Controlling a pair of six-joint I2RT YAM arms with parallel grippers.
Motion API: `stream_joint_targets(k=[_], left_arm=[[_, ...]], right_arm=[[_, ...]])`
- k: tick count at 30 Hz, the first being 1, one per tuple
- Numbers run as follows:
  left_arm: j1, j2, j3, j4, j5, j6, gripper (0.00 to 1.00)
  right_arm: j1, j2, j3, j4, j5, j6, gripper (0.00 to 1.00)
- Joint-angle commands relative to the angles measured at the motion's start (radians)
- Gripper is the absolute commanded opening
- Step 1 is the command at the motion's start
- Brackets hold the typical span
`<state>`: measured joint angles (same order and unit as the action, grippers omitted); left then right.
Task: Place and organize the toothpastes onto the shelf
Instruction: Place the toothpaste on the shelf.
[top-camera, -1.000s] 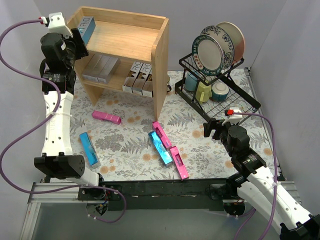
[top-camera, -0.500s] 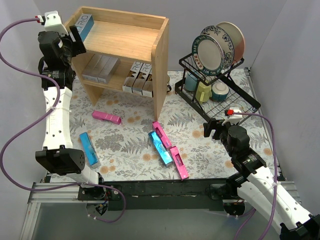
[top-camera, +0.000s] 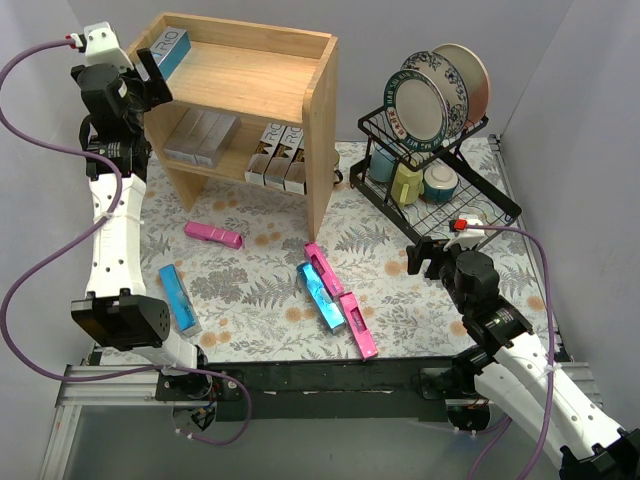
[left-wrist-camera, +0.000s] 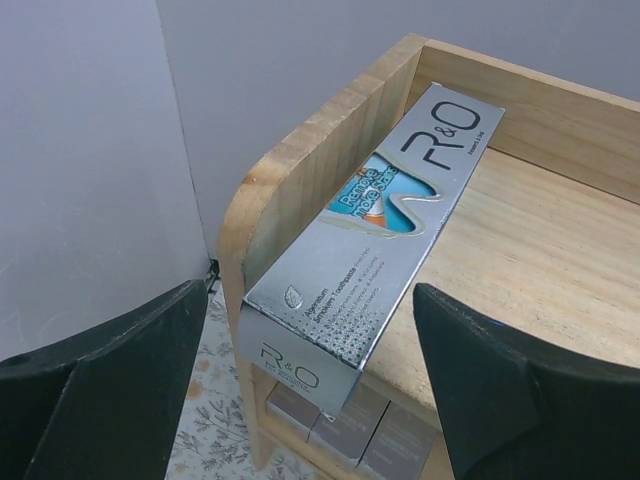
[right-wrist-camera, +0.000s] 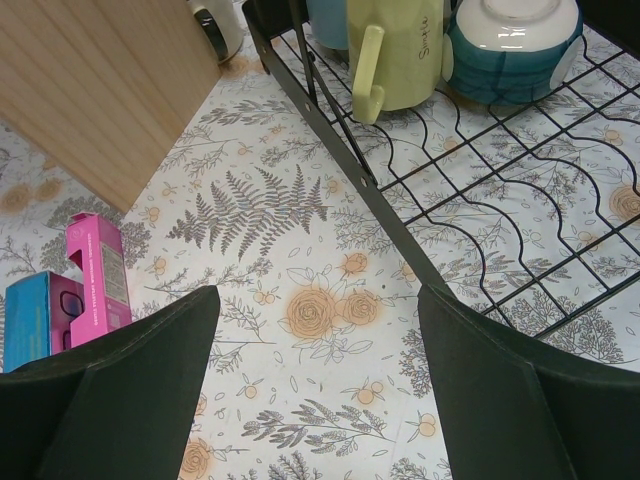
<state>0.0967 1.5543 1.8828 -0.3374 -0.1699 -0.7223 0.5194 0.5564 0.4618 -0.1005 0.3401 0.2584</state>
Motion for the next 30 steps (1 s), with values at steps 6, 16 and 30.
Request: stream_joint_targets(k=[6, 16, 30], left_arm=[[0.008, -0.063, -0.005, 0.012, -0.056, -0.055, 0.79], [0.000, -0.056, -0.048, 0.020, -0.042, -0.111, 0.65], [-0.083, 0.027, 0.036, 0.041, -0.219, -0.114, 0.50]], right_arm=[[0.005, -0.009, 0.005, 0.054, 0.000, -0.004, 0.89], [0.005, -0.016, 0.003, 0.053, 0.011, -0.005, 0.89], [0.005, -0.023, -0.003, 0.053, 0.020, -0.004, 0.89]])
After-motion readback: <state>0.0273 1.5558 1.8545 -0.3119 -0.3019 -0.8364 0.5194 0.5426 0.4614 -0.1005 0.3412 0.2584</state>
